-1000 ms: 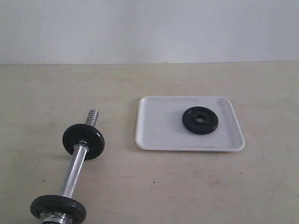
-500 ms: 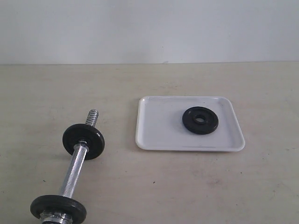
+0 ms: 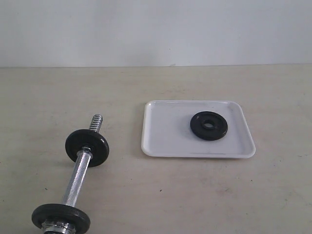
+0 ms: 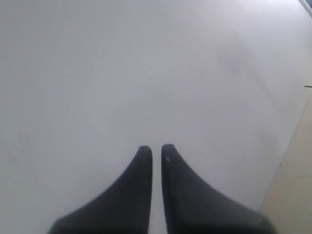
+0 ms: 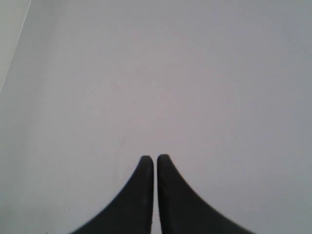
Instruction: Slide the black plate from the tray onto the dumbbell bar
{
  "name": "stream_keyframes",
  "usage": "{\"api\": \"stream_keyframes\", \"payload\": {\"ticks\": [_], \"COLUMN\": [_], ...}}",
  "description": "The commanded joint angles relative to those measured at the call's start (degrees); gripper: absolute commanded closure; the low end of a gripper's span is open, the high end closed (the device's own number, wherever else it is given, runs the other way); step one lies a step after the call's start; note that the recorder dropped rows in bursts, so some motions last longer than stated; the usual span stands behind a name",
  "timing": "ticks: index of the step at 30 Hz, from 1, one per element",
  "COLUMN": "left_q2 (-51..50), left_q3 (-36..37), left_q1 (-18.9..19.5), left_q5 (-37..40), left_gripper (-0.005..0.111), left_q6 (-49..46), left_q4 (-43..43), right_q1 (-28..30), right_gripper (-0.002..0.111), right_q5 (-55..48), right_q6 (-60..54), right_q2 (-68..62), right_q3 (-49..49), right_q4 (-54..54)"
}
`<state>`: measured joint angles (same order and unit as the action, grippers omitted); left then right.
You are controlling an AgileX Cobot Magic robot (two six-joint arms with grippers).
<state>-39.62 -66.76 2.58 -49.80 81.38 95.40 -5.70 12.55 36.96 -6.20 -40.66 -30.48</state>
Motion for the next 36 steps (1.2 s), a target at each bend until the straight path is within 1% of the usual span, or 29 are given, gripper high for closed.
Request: {"api": "stream_keyframes", "payload": {"ticks": [1, 3, 5, 6, 8, 9, 11, 13, 14, 17, 18, 21, 23, 26, 27, 31, 33, 35, 36], "left_q2": [-0.05, -0.09, -0.09, -0.09, -0.19, -0.64, -1.65, -3.13, -4.21, -7.71, -9.08, -13.43, -15.76, -18.35, -18.96, -19.59, -19.59, -19.59, -19.59], "left_q3": [-0.27, -0.27, -0.27, -0.27, -0.03, 0.33, 0.73, 0.87, 0.87, 1.16, 1.53, 2.91, 4.08, 6.04, 6.44, 6.62, 6.65, 7.25, 8.13], "left_q1": [0.18, 0.18, 0.18, 0.18, 0.28, 0.41, 0.81, 1.23, 1.52, 1.65, 1.65, 1.65, 1.65, 1.65, 1.53, 1.41, 1.41, 1.41, 1.41], "left_q5": [-0.1, -0.1, -0.1, 0.37, 2.55, 4.33, 5.5, 4.18, 3.09, 2.95, 3.65, 6.86, 10.54, 19.62, 23.92, 37.79, 43.98, 47.03, 46.89], "left_gripper": [0.102, 0.102, 0.102, 0.102, 0.102, 0.102, 0.102, 0.102, 0.102, 0.102, 0.102, 0.102, 0.102, 0.102, 0.102, 0.102, 0.102, 0.102, 0.102], "left_q6": [-0.01, 0.75, 4.1, 5.67, 12.44, 15.82, 20.7, 21.45, 21.7, 23.74, 23.74, 22.87, 22.68, 18.24, 16.98, 11.52, 11.49, 11.49, 11.49], "left_q4": [-0.41, 0.2, 1.71, 3.17, 4.54, 4.54, 4.54, 4.54, 4.54, 4.54, 4.54, 4.54, 4.54, 4.54, 4.54, 4.54, 4.54, 4.54, 4.54], "right_q1": [0.03, 0.03, 0.03, 0.03, -0.07, -0.07, -0.07, -0.07, -0.07, -0.07, -0.07, -0.07, -0.07, -0.07, -0.07, -0.07, -0.07, -0.07, -0.07], "right_gripper": [0.107, 0.107, 0.107, 0.107, 0.107, 0.107, 0.107, 0.107, 0.107, 0.107, 0.107, 0.107, 0.107, 0.107, 0.107, 0.107, 0.107, 0.107, 0.107], "right_q5": [-1.31, -5.49, -10.48, -14.56, -20.72, -23.84, -29.11, -33.57, -36.44, -44.7, -47.11, -50.76, -50.94, -50.84, -50.52, -48.6, -47.27, -46.24, -46.0], "right_q6": [2.1, 2.1, 1.89, 1.61, 0.37, -1.98, -7.21, -15.5, -21.12, -37.73, -41.59, -48.05, -50.47, -54.74, -56.28, -60.56, -61.06, -62.08, -62.67], "right_q2": [-1.32, -1.4, -1.4, -1.56, -2.3, -3.12, -4.82, -7.61, -9.37, -15.39, -17.72, -23.21, -25.93, -28.06, -28.4, -28.84, -28.84, -28.84, -28.84], "right_q3": [-0.84, -0.84, -0.92, -0.92, -0.92, -0.92, -0.97, -1.75, -2.4, -4.8, -5.5, -6.4, -6.4, -6.4, -6.4, -6.4, -6.4, -6.4, -6.4], "right_q4": [0.17, -0.98, -1.68, -1.68, -1.68, -0.62, 2.59, 10.87, 16.24, 31.64, 36.01, 46.92, 51.42, 57.28, 58.56, 61.18, 61.42, 61.51, 61.51]}}
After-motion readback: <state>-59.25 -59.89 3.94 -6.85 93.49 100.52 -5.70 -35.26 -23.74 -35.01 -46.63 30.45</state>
